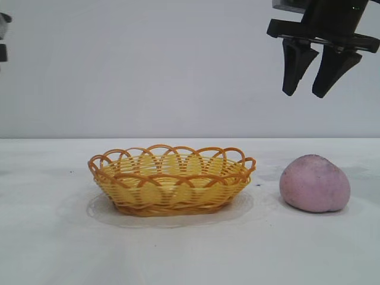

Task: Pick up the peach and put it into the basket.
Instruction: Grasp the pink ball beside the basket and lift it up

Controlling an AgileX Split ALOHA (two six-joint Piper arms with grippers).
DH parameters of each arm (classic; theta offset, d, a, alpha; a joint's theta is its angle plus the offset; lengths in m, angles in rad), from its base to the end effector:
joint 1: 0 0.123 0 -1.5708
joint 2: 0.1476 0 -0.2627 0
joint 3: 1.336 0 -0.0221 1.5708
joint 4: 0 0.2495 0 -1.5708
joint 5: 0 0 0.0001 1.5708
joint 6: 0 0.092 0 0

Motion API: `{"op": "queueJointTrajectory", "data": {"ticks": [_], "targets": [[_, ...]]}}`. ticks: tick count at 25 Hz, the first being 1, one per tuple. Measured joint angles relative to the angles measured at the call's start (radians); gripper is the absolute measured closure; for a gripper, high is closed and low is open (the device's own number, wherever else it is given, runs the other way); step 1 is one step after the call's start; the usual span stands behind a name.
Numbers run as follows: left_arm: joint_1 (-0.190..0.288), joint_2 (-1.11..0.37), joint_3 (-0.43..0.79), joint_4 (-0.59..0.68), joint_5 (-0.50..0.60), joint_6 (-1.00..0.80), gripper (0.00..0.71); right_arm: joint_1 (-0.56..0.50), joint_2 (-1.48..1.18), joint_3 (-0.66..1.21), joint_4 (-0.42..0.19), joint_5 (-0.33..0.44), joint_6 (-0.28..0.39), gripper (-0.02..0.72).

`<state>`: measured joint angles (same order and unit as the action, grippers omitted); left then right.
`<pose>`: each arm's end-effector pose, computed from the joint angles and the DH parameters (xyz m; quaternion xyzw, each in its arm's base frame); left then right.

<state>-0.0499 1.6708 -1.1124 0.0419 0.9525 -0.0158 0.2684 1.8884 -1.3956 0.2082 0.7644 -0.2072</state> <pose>0.3099 -0.0123 0.1932 0.0279 0.9967 0.0155 0.0740 0.3746 0.1167 0.1962 -0.1721 0.9612 0.0914 0.1953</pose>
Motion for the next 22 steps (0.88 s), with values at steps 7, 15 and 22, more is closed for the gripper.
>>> {"op": "queueJointTrajectory", "data": {"ticks": [7, 15, 22], "targets": [[0.0, -0.29, 0.158, -0.002, 0.027, -0.009, 0.193, 0.0, 0.0, 0.0, 0.0, 0.005, 0.0, 0.295], [0.0, -0.721, 0.345, -0.041, 0.044, -0.034, 0.193, 0.0, 0.0, 0.0, 0.0, 0.005, 0.0, 0.295], [0.0, -1.052, 0.518, -0.076, 0.127, -0.034, 0.193, 0.0, 0.0, 0.0, 0.0, 0.011, -0.009, 0.295]]}}
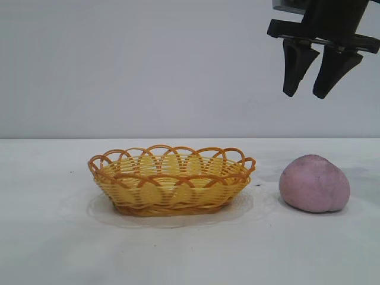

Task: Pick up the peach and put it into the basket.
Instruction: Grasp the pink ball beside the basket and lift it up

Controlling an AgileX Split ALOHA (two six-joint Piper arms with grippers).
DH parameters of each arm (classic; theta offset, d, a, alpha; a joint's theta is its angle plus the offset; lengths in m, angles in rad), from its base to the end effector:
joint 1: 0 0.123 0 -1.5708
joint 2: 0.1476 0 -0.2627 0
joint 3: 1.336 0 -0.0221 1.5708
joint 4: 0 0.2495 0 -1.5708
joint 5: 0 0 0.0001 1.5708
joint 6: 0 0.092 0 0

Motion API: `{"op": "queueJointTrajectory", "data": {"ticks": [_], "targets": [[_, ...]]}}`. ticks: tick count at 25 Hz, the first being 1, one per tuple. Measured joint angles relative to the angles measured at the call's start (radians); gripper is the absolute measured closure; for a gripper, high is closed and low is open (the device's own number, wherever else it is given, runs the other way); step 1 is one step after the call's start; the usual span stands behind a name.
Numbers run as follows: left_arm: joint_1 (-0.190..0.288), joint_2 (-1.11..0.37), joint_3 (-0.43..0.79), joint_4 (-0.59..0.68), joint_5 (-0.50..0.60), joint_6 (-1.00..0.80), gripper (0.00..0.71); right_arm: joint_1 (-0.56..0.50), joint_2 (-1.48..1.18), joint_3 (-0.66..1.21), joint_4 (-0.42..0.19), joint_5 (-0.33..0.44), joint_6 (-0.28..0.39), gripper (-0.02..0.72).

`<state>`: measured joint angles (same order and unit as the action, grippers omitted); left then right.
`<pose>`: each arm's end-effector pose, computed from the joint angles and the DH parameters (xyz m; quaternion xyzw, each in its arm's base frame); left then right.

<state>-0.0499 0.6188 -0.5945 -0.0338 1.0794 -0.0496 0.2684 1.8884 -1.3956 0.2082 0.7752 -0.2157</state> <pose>0.1064 -0.0081 0.2647 -0.0034 0.9617 -0.0301 0.2724 0.3737 0.1166 0.1958 -0.1769 0.9614 0.0908 0.1904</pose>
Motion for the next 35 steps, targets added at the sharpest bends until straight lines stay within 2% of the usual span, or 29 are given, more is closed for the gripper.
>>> {"op": "queueJointTrajectory", "data": {"ticks": [5, 11, 16, 20, 29, 35], "targets": [[0.0, -0.235, 0.083, -0.012, 0.04, 0.0, 0.193, 0.0, 0.0, 0.0, 0.0, 0.017, -0.002, 0.295], [0.0, -0.479, 0.091, -0.023, 0.048, -0.001, 0.193, 0.0, -0.019, 0.0, -0.001, 0.042, -0.002, 0.295], [0.0, -0.62, 0.091, 0.023, 0.05, -0.001, 0.193, 0.0, -0.057, 0.0, -0.002, 0.097, -0.013, 0.295], [0.0, -0.636, 0.093, 0.08, 0.056, -0.001, 0.193, 0.0, -0.085, 0.0, -0.005, 0.145, -0.024, 0.295], [0.0, -0.638, 0.105, 0.079, 0.049, 0.003, 0.193, 0.0, -0.166, 0.0, -0.017, 0.212, -0.032, 0.295], [0.0, -0.638, 0.105, 0.079, 0.047, 0.005, 0.193, 0.0, -0.174, 0.0, -0.009, 0.301, -0.032, 0.295]]}}
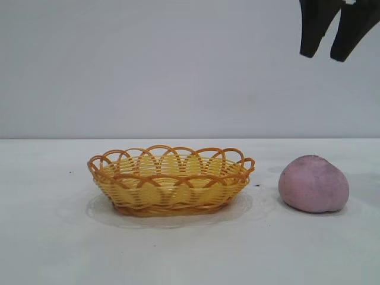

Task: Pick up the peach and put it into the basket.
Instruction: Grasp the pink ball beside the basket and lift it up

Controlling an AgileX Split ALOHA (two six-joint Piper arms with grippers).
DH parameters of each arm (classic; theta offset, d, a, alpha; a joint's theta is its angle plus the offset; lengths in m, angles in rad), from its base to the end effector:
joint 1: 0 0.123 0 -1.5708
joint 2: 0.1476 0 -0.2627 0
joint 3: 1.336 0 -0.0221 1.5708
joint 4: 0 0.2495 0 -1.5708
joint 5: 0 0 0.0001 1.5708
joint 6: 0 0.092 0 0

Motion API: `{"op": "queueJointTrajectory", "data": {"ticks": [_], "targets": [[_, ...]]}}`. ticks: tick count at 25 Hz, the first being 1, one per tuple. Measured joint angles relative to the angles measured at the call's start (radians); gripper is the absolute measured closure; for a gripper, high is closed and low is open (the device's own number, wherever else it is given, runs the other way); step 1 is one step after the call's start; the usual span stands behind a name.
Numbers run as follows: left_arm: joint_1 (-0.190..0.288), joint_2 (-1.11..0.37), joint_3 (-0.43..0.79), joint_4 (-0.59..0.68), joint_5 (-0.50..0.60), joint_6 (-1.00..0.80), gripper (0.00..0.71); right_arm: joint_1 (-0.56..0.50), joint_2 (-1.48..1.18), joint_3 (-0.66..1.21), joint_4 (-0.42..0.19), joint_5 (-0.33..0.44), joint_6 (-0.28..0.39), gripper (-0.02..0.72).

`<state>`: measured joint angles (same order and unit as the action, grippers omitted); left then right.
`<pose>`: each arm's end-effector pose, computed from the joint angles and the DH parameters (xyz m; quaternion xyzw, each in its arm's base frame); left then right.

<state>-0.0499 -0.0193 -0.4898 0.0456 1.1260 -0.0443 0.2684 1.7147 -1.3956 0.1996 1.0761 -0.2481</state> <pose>0.0130 0.0031 0.2685 0.0007 0.8673 -0.0007 0.4977 0.3309 0.1077 0.2515 -0.2177 0.9628 0.0944 0.1294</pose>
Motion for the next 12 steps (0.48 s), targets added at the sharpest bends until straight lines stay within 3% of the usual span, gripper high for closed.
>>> {"op": "queueJointTrajectory", "data": {"ticks": [5, 12], "targets": [[0.0, 0.0, 0.0, 0.0, 0.0, 0.0, 0.193, 0.0, 0.0, 0.0, 0.006, 0.058, 0.0, 0.295], [0.0, 0.0, 0.0, 0.0, 0.0, 0.0, 0.193, 0.0, 0.002, 0.0, 0.037, 0.076, 0.0, 0.295]]}}
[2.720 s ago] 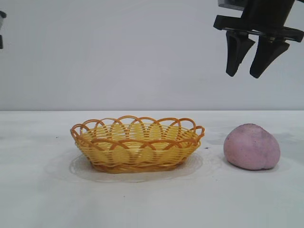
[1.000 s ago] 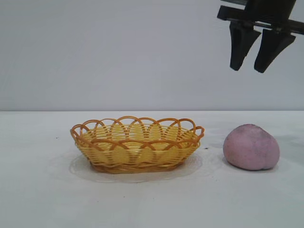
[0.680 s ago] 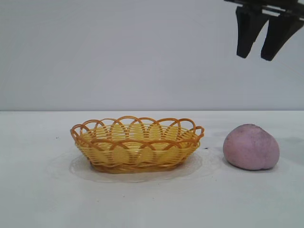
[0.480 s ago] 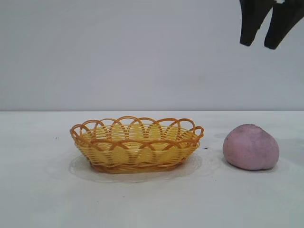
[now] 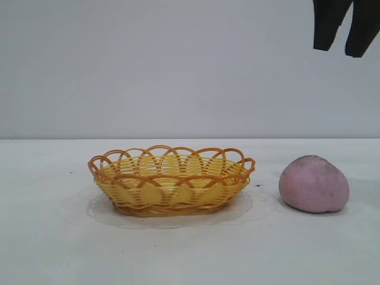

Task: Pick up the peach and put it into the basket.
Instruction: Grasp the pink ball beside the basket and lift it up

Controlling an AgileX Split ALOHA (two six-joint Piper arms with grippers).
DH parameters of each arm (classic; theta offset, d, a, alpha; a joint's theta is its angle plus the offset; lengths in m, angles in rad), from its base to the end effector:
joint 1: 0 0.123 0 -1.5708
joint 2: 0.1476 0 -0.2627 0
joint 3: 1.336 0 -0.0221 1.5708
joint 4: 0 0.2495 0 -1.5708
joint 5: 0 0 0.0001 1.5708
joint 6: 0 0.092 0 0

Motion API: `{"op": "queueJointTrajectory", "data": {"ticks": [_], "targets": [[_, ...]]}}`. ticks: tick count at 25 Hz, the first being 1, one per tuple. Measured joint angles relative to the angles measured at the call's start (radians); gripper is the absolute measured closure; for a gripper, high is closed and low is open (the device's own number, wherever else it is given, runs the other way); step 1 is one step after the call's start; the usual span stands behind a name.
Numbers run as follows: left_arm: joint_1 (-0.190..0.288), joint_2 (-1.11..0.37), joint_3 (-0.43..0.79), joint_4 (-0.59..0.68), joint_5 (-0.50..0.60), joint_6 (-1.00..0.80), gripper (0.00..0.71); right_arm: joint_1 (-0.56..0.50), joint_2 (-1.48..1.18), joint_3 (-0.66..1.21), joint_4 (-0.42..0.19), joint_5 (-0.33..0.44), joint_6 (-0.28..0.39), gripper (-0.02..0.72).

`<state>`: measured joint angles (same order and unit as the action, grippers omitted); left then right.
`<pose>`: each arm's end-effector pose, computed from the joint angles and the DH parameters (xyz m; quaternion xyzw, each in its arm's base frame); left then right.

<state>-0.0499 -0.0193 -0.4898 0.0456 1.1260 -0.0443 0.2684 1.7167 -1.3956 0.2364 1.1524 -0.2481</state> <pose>0.0130 0.0031 0.2685 0.0007 0.8673 -0.0007 0.4977 0.3237 0.1095 0.2500 -0.2160 0.9657 0.1126 0.0903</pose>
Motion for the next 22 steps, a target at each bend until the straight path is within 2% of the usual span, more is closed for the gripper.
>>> {"op": "queueJointTrajectory", "data": {"ticks": [6, 9, 16, 22], "targets": [[0.0, 0.0, 0.0, 0.0, 0.0, 0.002, 0.193, 0.006, 0.078, 0.0, 0.02, 0.046, 0.0, 0.295], [0.0, 0.0, 0.0, 0.0, 0.0, 0.002, 0.193, 0.044, 0.126, 0.0, 0.018, 0.054, 0.0, 0.295], [0.0, 0.0, 0.0, 0.0, 0.0, 0.002, 0.193, 0.127, 0.202, 0.0, -0.068, 0.054, 0.064, 0.295], [0.0, 0.0, 0.0, 0.0, 0.0, 0.002, 0.193, 0.127, 0.233, -0.002, -0.079, 0.054, 0.075, 0.295]]}}
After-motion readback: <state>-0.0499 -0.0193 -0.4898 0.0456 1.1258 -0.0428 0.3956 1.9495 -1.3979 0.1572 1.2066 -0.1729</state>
